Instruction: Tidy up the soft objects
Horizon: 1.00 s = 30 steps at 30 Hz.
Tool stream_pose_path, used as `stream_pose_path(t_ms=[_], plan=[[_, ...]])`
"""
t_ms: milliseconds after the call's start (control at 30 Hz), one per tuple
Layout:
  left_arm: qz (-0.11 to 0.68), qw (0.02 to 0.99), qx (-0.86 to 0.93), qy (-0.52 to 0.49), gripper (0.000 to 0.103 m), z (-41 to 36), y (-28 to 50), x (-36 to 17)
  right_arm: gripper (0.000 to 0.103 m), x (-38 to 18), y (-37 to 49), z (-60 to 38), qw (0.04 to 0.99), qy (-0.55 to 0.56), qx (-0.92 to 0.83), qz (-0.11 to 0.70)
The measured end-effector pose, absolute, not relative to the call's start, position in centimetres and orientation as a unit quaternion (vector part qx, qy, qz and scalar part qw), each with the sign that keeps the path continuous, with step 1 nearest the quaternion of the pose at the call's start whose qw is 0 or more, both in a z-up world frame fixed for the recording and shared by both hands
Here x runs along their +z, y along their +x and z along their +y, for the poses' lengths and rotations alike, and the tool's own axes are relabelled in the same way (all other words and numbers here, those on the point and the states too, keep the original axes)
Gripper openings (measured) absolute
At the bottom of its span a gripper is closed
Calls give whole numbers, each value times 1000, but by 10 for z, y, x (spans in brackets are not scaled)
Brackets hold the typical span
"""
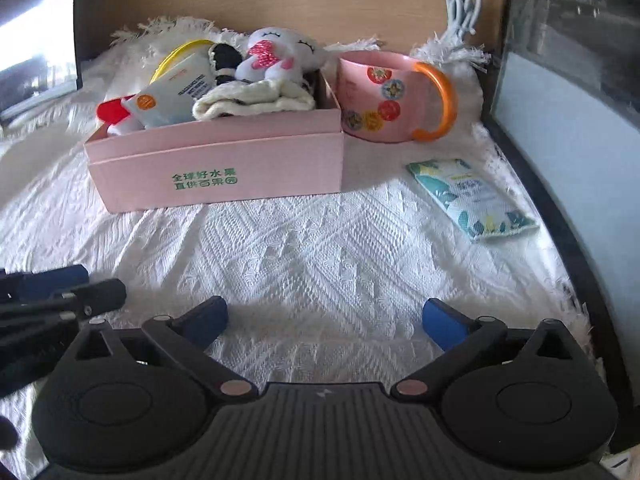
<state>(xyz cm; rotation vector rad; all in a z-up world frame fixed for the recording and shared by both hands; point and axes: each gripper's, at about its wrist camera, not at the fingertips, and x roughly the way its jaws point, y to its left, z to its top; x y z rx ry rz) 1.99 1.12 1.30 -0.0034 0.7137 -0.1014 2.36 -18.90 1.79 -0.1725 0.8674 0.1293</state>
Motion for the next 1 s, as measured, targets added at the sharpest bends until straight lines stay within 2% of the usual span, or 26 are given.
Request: stream_pose_path(t_ms=[233, 1000], plan=[[320, 947, -30, 3, 40, 5, 11, 8, 103, 10, 18, -192, 917, -88, 73, 383], [321, 947, -30, 1, 41, 6, 13, 9, 103, 10, 18, -193, 917, -82, 73, 384]])
